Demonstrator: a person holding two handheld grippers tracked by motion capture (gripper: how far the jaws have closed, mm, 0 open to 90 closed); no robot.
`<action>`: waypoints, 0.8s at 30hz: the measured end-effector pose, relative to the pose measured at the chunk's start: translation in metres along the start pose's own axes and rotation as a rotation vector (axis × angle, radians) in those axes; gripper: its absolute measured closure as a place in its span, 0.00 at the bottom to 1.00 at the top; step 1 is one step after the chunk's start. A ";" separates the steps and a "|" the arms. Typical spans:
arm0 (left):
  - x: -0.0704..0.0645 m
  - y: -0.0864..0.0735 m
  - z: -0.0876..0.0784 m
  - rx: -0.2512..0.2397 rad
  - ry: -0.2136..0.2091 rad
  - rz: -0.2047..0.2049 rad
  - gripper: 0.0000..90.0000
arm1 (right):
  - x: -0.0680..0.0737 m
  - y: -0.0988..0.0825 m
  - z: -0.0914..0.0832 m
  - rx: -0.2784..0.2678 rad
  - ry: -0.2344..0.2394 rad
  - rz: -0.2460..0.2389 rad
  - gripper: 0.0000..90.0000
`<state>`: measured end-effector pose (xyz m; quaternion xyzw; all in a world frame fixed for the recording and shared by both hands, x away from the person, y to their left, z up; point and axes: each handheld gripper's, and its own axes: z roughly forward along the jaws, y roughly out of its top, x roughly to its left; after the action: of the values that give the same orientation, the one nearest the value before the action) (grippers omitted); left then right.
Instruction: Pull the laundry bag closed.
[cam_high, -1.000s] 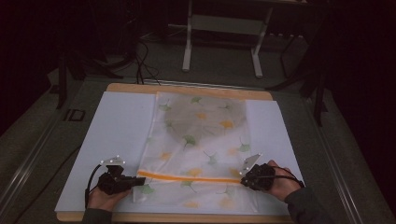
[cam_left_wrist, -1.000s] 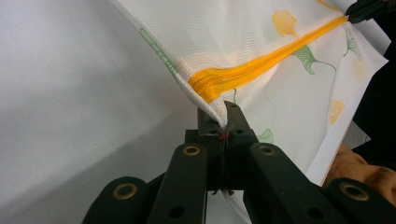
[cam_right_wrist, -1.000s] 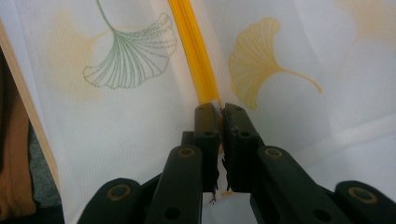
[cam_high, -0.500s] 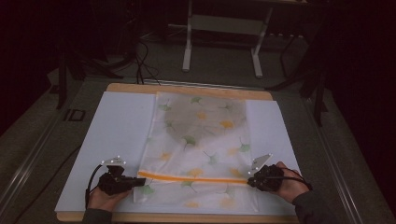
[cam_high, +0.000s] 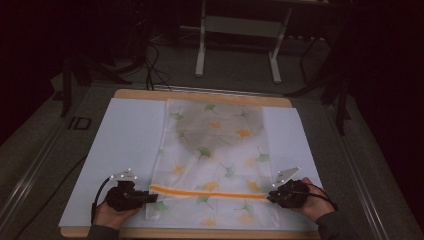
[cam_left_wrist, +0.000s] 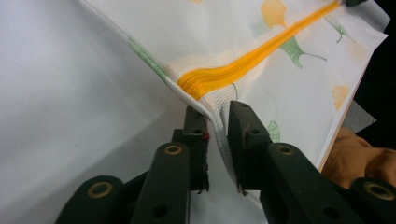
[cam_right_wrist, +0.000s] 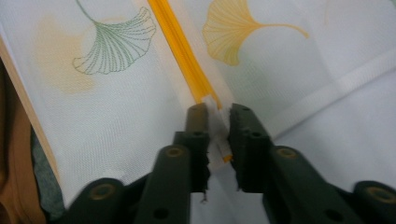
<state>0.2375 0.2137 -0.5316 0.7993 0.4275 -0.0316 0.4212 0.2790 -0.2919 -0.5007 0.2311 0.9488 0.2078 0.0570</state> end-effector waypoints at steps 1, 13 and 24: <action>0.000 0.000 -0.002 -0.010 0.005 0.002 0.84 | 0.000 -0.002 0.000 -0.012 0.007 0.015 0.81; 0.003 -0.002 -0.021 -0.126 0.083 0.028 0.78 | -0.011 -0.018 -0.012 -0.204 -0.010 0.162 0.67; 0.007 -0.004 -0.028 -0.164 0.203 0.020 0.78 | -0.018 -0.028 -0.009 -0.312 -0.074 0.307 0.65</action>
<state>0.2307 0.2391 -0.5192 0.7656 0.4610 0.0888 0.4398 0.2813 -0.3262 -0.5042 0.3687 0.8561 0.3496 0.0943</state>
